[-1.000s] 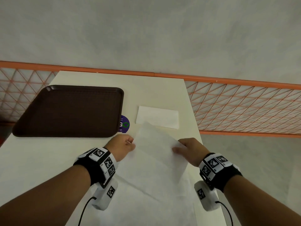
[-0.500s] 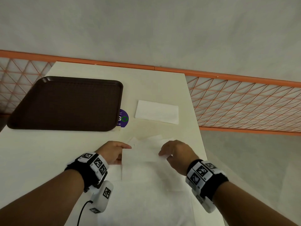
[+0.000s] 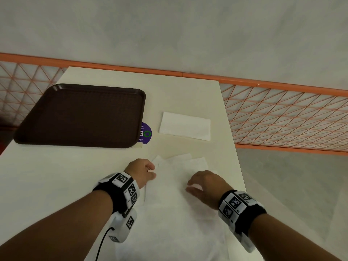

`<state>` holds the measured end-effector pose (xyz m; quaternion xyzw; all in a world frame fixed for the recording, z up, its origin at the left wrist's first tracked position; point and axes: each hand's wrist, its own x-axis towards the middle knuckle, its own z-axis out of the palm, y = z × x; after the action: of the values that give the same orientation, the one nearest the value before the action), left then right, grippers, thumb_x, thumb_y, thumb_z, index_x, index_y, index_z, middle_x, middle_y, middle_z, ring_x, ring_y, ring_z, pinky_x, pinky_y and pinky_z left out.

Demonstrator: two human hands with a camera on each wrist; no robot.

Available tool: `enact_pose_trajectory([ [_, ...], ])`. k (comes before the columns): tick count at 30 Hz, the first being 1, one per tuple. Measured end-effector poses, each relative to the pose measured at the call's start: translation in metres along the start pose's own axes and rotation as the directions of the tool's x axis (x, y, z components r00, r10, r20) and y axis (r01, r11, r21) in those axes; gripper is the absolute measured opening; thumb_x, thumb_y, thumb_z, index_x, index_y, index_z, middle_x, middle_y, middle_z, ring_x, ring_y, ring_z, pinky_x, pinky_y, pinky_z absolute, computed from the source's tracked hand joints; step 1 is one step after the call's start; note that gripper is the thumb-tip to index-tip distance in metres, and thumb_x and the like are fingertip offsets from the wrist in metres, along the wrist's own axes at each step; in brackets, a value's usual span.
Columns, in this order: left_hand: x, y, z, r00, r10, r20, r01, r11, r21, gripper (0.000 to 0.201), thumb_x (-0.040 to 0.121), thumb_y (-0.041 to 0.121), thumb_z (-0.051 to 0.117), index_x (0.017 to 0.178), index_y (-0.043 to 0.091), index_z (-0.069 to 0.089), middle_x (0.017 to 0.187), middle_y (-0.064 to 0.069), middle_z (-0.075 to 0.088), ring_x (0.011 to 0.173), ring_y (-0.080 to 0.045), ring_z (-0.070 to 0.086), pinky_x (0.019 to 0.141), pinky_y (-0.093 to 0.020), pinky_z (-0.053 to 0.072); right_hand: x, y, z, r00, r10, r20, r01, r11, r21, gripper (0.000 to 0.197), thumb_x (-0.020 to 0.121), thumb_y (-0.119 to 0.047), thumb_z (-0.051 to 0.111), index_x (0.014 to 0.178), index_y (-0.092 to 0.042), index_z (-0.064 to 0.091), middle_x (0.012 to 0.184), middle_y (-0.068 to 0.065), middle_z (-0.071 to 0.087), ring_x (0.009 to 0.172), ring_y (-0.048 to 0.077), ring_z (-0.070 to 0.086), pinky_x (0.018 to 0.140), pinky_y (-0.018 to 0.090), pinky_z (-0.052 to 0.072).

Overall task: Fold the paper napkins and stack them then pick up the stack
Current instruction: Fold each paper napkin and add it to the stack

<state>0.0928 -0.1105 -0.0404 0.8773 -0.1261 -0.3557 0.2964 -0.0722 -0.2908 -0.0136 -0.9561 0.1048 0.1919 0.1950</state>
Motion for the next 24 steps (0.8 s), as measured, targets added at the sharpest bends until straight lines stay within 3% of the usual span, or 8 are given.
enact_pose_trajectory([
  [4,-0.008,0.009,-0.001,0.994,0.106,-0.032,-0.103,0.992,0.077,0.027,0.083,0.014,0.07,0.109,0.018,0.065,0.094,0.001,0.058,0.085,-0.011,0.055,0.079,-0.021,0.044,0.017,0.003,-0.004,0.997,0.021,-0.076,-0.022,1.0,-0.009,0.042,0.096,-0.043,0.049,0.134,-0.027,0.05,0.142,-0.008,0.047,0.131,0.016,0.039,0.106,0.032,0.035],
  [7,-0.015,0.014,-0.001,0.98,0.2,-0.013,-0.198,0.977,0.084,0.027,0.085,0.013,0.068,0.111,0.02,0.066,0.079,0.009,0.053,0.073,-0.006,0.05,0.075,-0.019,0.042,0.03,-0.003,-0.007,0.998,0.003,-0.058,-0.002,1.0,0.018,0.056,0.094,-0.045,0.051,0.145,-0.027,0.036,0.149,-0.006,0.04,0.139,0.017,0.03,0.112,0.034,0.028],
  [9,-0.02,0.019,-0.002,0.969,0.247,0.018,-0.247,0.964,0.102,0.026,0.086,0.014,0.066,0.111,0.022,0.067,0.074,0.013,0.05,0.069,-0.005,0.05,0.074,-0.019,0.041,0.037,-0.009,-0.009,1.0,0.001,-0.03,0.0,0.999,0.045,0.057,0.094,-0.044,0.053,0.145,-0.026,0.036,0.143,-0.005,0.046,0.136,0.018,0.034,0.112,0.035,0.028],
  [12,-0.023,0.025,-0.008,0.96,0.28,0.01,-0.28,0.957,0.08,0.022,0.087,0.014,0.066,0.107,0.022,0.069,0.072,0.013,0.052,0.066,-0.004,0.051,0.069,-0.016,0.041,0.04,-0.014,-0.013,1.0,0.029,0.012,-0.029,0.997,0.071,0.042,0.094,-0.04,0.054,0.133,-0.026,0.049,0.125,-0.001,0.06,0.12,0.023,0.049,0.101,0.034,0.038],
  [15,-0.025,0.027,-0.013,0.963,0.268,-0.008,-0.267,0.962,0.064,0.018,0.086,0.017,0.066,0.104,0.02,0.069,0.07,0.01,0.053,0.062,-0.004,0.05,0.062,-0.016,0.041,0.036,-0.017,-0.02,0.998,0.052,0.042,-0.057,0.99,0.13,0.023,0.095,-0.034,0.053,0.11,-0.019,0.062,0.107,0.005,0.066,0.101,0.027,0.059,0.078,0.029,0.043],
  [19,-0.029,0.03,-0.011,0.957,0.288,0.039,-0.291,0.95,0.113,0.016,0.085,0.035,0.067,0.097,0.025,0.069,0.091,0.009,0.066,0.083,-0.011,0.062,0.079,-0.027,0.053,0.033,-0.021,-0.031,0.999,-0.023,0.041,0.018,0.992,0.125,0.017,0.092,-0.029,0.058,0.085,-0.014,0.062,0.08,0.001,0.06,0.082,0.023,0.053,0.066,0.025,0.034],
  [21,-0.029,0.034,-0.01,0.945,0.324,0.044,-0.327,0.934,0.146,0.017,0.088,0.035,0.064,0.097,0.022,0.07,0.095,0.008,0.068,0.09,-0.01,0.063,0.086,-0.029,0.052,0.033,-0.022,-0.034,0.998,-0.038,0.051,0.033,0.994,0.104,0.027,0.091,-0.029,0.06,0.067,-0.021,0.05,0.066,-0.008,0.049,0.076,0.019,0.048,0.064,0.025,0.03],
  [24,-0.025,0.033,-0.015,0.943,0.329,0.049,-0.332,0.931,0.149,0.015,0.089,0.032,0.064,0.095,0.021,0.07,0.095,0.006,0.068,0.092,-0.01,0.062,0.088,-0.028,0.05,0.029,-0.017,-0.042,0.998,-0.046,0.043,0.04,0.99,0.134,0.02,0.092,-0.031,0.059,0.076,-0.019,0.06,0.073,-0.006,0.055,0.078,0.017,0.049,0.065,0.025,0.033],
])
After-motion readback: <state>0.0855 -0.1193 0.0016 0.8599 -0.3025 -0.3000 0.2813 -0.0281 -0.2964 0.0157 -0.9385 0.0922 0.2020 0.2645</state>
